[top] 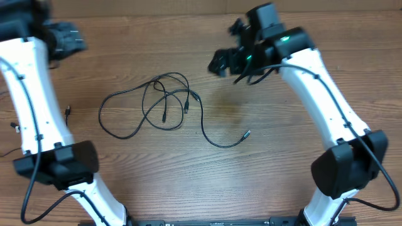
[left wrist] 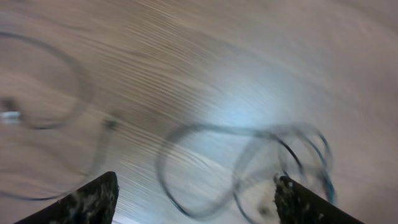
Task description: Untangle cables
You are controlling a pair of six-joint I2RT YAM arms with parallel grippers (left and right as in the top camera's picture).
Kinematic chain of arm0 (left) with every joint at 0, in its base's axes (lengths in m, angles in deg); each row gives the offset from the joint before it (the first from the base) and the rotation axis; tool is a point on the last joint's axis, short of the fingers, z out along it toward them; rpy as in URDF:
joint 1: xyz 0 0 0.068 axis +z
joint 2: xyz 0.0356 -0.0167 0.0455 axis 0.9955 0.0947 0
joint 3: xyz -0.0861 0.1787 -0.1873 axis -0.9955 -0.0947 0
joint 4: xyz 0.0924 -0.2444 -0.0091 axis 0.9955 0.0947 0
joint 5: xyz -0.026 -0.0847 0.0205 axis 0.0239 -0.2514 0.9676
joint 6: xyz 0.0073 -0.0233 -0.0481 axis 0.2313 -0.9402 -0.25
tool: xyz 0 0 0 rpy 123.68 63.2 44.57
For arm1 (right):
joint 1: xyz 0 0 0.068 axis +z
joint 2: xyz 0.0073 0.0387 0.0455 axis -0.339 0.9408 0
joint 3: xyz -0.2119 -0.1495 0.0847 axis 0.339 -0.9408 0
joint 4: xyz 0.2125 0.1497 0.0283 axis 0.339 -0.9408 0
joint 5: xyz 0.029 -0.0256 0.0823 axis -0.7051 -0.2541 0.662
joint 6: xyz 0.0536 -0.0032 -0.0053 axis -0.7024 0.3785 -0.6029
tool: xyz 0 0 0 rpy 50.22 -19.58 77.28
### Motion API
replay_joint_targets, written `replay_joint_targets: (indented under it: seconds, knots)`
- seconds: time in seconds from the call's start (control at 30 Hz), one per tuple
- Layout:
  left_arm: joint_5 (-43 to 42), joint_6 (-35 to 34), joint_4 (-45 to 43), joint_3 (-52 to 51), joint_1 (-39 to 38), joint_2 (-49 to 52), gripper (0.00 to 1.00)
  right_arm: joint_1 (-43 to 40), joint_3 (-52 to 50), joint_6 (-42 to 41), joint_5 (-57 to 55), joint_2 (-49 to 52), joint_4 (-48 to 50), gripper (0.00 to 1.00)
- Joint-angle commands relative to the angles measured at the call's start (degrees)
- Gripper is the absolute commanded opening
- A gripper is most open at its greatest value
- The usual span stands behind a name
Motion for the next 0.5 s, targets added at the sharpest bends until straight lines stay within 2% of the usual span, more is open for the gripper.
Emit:
replay_joint_targets:
  seconds: [0.0,0.1,0.2,0.33,0.47]
  knots:
    - [-5.44,2.93,1.53,-3.8,-8.44,-1.03,0.79,-5.44,1.46,-1.64,0.59,-1.92,-1.2,0.96]
    - [-4.7,1.53,1.25,-8.96,-15.69,-1.03,0.78,-8.44,1.44,-1.64,0.59,-1.92,-1.99,0.97]
    - [-5.44,-4.76,-1.77,-15.17,-19.82,-1.03,0.79,-9.57,1.44,-1.6,0.57,-1.92,-2.45,0.99]
    - [-6.01,-14.53,-8.33,-25.59,-24.9,-1.03,0.73,-10.34,1.44,-1.36,0.52,-1.92,-2.43,1.0]
    - [-3.23,-22.36,-16.48,-35.06,-28.37,-1.03,0.72,-10.34,1.4,-1.38,0.11,-1.92,-2.71,1.0]
